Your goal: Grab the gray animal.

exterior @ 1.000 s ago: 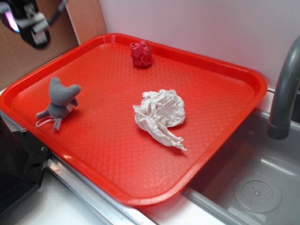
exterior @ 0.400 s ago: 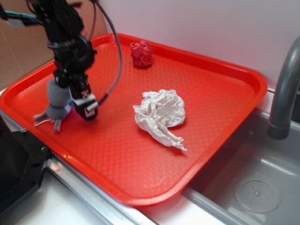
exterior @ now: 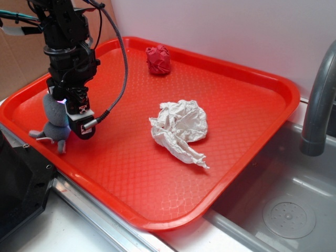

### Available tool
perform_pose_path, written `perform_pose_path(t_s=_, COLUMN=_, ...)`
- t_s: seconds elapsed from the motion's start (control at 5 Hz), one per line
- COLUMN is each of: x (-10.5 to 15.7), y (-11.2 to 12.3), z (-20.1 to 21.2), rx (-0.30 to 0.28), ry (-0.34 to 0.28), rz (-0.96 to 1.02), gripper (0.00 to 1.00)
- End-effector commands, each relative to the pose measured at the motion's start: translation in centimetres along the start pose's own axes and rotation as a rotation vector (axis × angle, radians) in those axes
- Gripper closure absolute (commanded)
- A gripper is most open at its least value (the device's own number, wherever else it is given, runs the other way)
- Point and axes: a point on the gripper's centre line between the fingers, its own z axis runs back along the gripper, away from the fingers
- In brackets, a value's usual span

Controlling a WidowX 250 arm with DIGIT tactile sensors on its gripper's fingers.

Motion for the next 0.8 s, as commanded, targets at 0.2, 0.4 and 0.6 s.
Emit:
perform_pose_path(t_s=0.2, x=-0.2, y=-0.8, z=2.3, rx=-0.011, ry=-0.008, rz=-0.02, gripper=0.0)
perform_pose_path(t_s=0.4, x=-0.6, y=-1.5, z=1.3, rx=-0.02, ry=0.035, rz=-0.043, gripper=0.0)
perform_pose_path(t_s=0.6, x=-0.8, y=-1.6, z=1.0, rx=-0.002, ry=0.06, rz=-0.053, gripper=0.35)
